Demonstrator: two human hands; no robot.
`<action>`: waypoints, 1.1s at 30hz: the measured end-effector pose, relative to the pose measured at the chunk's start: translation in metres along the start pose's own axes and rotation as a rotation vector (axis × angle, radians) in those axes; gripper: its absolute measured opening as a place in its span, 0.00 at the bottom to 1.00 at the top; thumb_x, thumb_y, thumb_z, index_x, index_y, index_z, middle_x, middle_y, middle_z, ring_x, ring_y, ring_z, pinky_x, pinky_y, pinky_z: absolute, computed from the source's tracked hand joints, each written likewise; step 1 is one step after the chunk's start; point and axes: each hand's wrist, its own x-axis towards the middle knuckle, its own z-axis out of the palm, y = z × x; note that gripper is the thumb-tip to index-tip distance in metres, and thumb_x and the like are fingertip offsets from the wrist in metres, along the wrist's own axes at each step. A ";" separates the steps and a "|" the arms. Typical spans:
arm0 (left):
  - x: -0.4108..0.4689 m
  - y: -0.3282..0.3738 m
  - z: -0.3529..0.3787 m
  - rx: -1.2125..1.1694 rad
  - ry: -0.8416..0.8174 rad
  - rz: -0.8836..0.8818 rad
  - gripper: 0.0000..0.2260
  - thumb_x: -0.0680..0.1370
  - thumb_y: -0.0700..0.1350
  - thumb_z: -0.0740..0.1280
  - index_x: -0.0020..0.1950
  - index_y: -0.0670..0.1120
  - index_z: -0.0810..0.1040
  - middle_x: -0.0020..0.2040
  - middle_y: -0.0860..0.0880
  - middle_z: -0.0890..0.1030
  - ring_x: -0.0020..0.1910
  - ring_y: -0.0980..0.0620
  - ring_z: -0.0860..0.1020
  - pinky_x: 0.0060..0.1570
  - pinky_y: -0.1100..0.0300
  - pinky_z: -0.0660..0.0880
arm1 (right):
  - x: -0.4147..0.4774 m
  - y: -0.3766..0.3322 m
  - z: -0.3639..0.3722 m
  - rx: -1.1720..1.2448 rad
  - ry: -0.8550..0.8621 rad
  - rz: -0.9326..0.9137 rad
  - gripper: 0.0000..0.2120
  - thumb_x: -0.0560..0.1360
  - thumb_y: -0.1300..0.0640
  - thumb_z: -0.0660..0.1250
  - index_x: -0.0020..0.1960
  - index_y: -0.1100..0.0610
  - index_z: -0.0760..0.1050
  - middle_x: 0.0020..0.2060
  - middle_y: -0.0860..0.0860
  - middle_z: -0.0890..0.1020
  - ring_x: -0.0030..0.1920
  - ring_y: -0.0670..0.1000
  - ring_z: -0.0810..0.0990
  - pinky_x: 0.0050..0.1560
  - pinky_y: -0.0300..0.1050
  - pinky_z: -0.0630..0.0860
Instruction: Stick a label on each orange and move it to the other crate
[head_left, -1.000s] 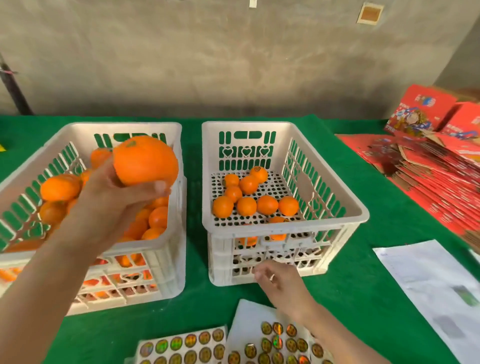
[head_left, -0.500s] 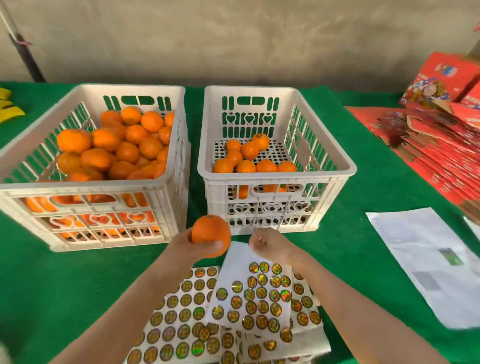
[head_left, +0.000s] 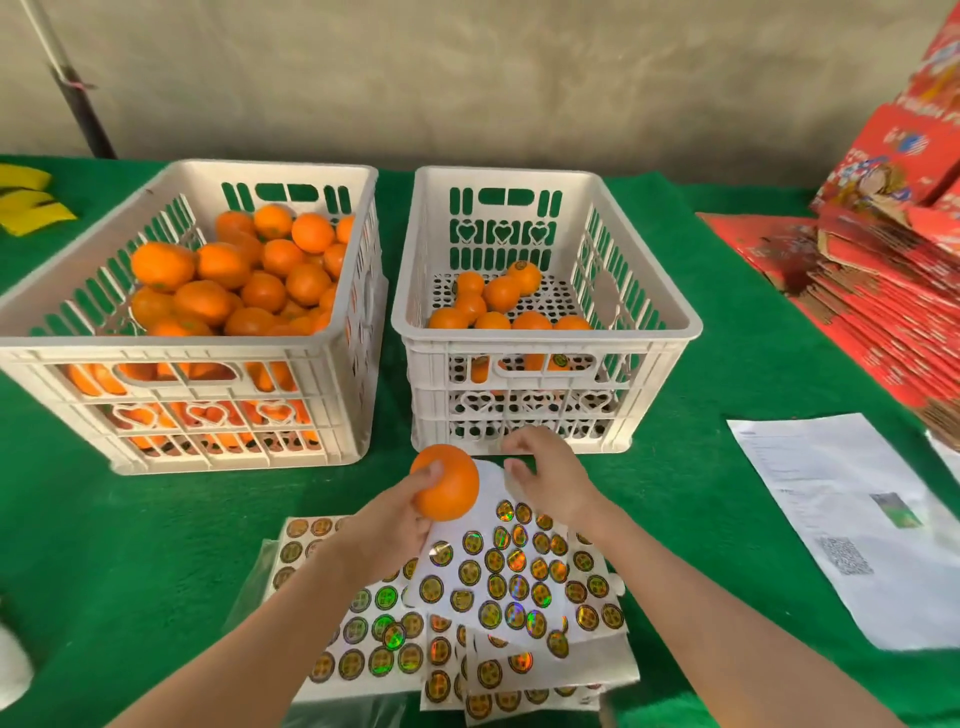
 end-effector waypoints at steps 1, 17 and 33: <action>0.002 -0.002 0.001 -0.023 -0.001 0.044 0.26 0.81 0.49 0.58 0.75 0.38 0.59 0.76 0.39 0.58 0.75 0.42 0.56 0.70 0.54 0.60 | -0.006 -0.002 0.000 -0.009 0.065 -0.043 0.03 0.75 0.65 0.65 0.48 0.61 0.77 0.45 0.51 0.79 0.47 0.48 0.73 0.50 0.38 0.68; 0.009 -0.006 0.000 -0.041 -0.071 -0.007 0.22 0.65 0.55 0.70 0.55 0.49 0.69 0.42 0.47 0.86 0.42 0.50 0.84 0.40 0.58 0.75 | -0.052 -0.022 0.031 -0.057 0.025 -0.217 0.04 0.70 0.66 0.68 0.37 0.60 0.76 0.35 0.53 0.78 0.39 0.46 0.72 0.47 0.30 0.64; -0.020 0.023 0.011 0.354 -0.174 0.302 0.34 0.62 0.46 0.75 0.67 0.44 0.71 0.62 0.41 0.78 0.60 0.43 0.77 0.62 0.50 0.72 | -0.028 -0.058 -0.034 0.548 0.007 0.000 0.11 0.78 0.64 0.63 0.39 0.52 0.71 0.48 0.47 0.79 0.51 0.45 0.76 0.51 0.43 0.74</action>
